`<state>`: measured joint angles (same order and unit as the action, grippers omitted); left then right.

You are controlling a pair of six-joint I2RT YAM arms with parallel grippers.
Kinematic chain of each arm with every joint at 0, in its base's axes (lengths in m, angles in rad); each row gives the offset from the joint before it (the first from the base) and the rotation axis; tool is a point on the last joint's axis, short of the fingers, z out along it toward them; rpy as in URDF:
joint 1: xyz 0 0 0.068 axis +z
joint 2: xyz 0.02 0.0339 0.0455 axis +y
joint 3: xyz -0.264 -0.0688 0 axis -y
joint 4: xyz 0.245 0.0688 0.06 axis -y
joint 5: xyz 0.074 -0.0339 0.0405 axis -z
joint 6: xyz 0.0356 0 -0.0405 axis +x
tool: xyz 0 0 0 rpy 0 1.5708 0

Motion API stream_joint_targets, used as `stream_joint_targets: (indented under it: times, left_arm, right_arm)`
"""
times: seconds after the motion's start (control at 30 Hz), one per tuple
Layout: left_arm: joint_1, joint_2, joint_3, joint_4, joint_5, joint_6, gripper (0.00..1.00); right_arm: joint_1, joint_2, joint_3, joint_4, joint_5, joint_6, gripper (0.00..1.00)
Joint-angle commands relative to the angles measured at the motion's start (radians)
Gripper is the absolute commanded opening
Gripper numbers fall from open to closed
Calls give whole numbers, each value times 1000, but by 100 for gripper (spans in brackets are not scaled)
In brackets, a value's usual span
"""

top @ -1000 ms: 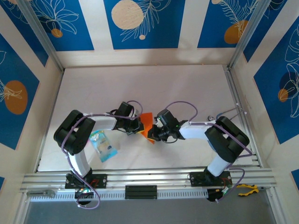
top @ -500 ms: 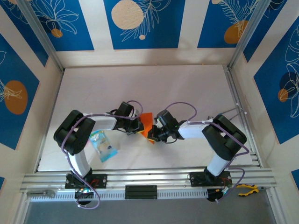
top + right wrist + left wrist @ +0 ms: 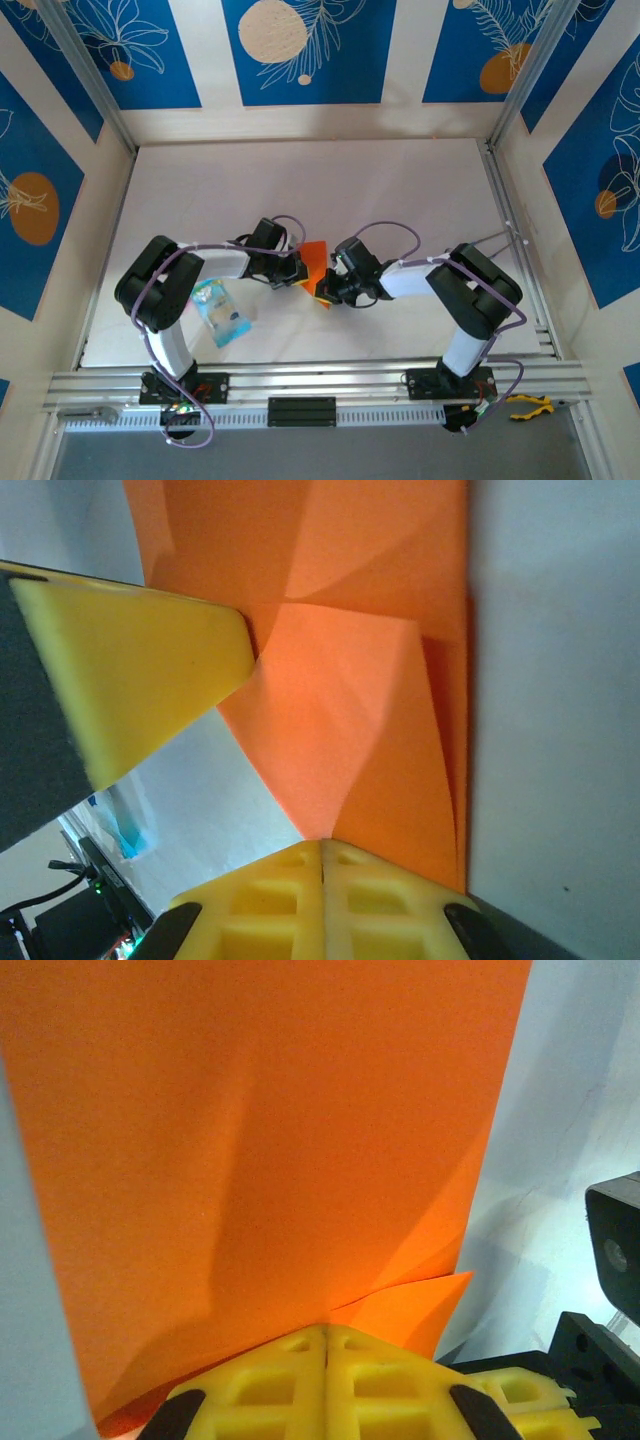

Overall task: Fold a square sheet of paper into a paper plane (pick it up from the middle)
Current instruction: Third fold the triangle at the center of the table.

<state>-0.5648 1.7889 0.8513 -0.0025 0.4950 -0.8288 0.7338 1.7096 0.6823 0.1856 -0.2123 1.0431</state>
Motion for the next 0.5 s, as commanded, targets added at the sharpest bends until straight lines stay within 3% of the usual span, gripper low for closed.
stream_joint_targets:
  times: [0.0, 0.23, 0.47]
  left_arm:
    - [11, 0, -2, -56, -40, 15, 2]
    - [11, 0, -3, -57, -42, 12, 2]
    - [11, -6, -3, -56, -41, 13, 2]
  right_arm:
    - [2, 14, -36, -15, 11, 23, 5]
    - [-4, -58, -21, -32, 8, 5, 5]
    - [-8, -35, 1, -8, -16, -1, 5]
